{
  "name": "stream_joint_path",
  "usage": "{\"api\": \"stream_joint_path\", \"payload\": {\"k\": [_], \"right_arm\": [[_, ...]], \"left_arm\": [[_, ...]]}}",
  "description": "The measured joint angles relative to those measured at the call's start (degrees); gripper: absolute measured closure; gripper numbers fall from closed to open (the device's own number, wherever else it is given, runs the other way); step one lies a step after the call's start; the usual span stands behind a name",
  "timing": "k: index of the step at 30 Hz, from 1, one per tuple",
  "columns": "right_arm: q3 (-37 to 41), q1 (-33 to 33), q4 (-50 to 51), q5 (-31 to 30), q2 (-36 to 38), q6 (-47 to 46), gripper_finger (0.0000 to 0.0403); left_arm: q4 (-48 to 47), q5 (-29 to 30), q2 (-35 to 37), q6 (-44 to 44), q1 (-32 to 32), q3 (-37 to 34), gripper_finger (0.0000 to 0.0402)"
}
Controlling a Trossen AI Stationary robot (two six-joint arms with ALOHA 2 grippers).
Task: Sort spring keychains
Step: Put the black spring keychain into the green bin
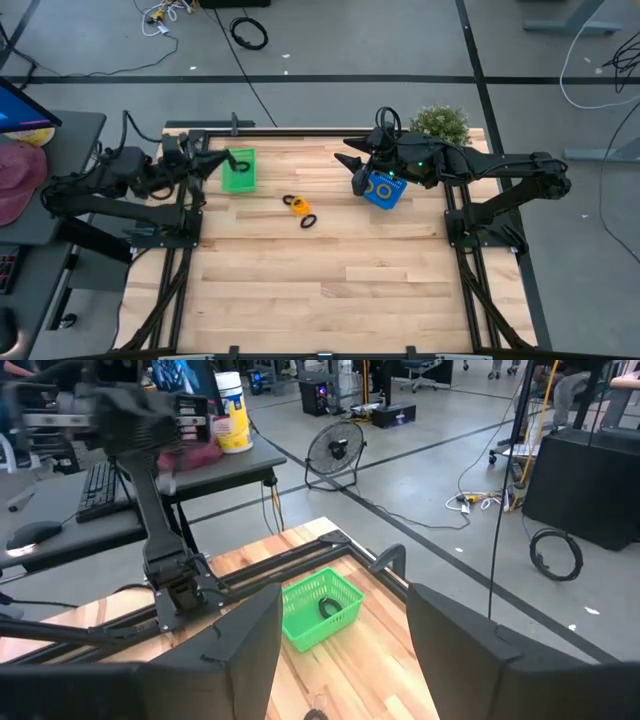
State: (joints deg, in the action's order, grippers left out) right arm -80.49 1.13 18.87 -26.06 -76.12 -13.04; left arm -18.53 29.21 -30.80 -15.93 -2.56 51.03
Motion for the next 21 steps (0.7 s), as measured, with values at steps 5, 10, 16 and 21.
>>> {"api": "stream_joint_path", "payload": {"k": [5, 10, 16, 21], "right_arm": [[0.0, -0.66, -0.05, 0.0, 0.0, 0.0, 0.0186], [0.0, -1.05, -0.11, 0.0, 0.0, 0.0, 0.0186], [0.0, -1.05, -0.09, 0.0, 0.0, 0.0, 0.0186], [0.0, -1.05, -0.09, 0.0, 0.0, 0.0, 0.0186]], "left_arm": [[1.01, 20.78, -3.34, -0.29, 0.03, 0.02, 0.0389], [2.41, 36.33, -8.68, -3.9, 0.02, 0.02, 0.0389], [2.91, 52.32, -15.57, -9.4, 0.03, 0.02, 0.0393], [7.44, 55.98, -19.27, -6.0, 1.05, 0.02, 0.0391]]}}
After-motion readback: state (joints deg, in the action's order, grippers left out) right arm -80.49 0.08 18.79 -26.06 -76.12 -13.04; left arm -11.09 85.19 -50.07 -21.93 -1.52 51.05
